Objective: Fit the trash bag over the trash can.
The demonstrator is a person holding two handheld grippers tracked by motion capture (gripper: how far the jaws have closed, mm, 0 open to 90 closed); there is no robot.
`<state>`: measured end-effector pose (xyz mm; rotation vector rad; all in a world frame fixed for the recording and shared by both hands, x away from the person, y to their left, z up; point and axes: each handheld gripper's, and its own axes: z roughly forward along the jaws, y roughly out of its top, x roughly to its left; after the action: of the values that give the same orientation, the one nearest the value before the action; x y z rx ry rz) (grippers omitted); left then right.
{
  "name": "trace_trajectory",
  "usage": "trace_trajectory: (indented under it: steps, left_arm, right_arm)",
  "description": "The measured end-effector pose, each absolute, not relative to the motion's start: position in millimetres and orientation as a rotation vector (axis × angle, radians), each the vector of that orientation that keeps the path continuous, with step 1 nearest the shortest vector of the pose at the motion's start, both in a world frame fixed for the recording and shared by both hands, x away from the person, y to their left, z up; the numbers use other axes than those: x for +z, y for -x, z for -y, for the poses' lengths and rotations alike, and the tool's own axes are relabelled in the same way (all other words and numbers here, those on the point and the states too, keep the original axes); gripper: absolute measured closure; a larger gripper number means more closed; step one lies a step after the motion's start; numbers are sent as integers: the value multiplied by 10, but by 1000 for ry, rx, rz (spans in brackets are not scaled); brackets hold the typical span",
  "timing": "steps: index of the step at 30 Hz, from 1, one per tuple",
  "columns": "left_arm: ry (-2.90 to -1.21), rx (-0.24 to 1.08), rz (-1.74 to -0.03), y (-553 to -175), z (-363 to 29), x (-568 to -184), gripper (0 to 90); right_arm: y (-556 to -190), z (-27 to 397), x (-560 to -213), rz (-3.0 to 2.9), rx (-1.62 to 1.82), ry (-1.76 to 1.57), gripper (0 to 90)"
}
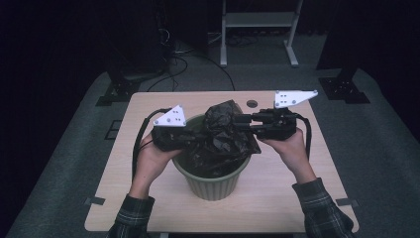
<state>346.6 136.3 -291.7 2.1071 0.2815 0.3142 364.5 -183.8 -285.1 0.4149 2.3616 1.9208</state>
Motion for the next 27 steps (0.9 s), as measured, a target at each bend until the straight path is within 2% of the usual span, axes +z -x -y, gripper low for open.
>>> trace_trajectory:
  steps: [10,22,23,24,27]
  left_arm:
    - [-2081,313,-273,-3416,-1437,-2938,843]
    - [-2065,282,-240,-3384,-1431,-2932,866]
    - [-2067,282,-236,-3384,-1422,-2936,866]
    - [-2068,278,-233,-3382,-1411,-2939,866]
    - [-2073,283,-229,-3381,-1403,-2943,866]
  right_arm:
    - [-3728,1922,-2973,-2378,1871,-529,612]
    - [-3840,1698,-3047,-2411,1979,-485,583]
    - [-3842,1666,-3049,-2413,1978,-482,593]
    - [-3843,1637,-3049,-2420,1980,-465,640]
    - [-3834,1571,-3031,-2448,1953,-435,890]
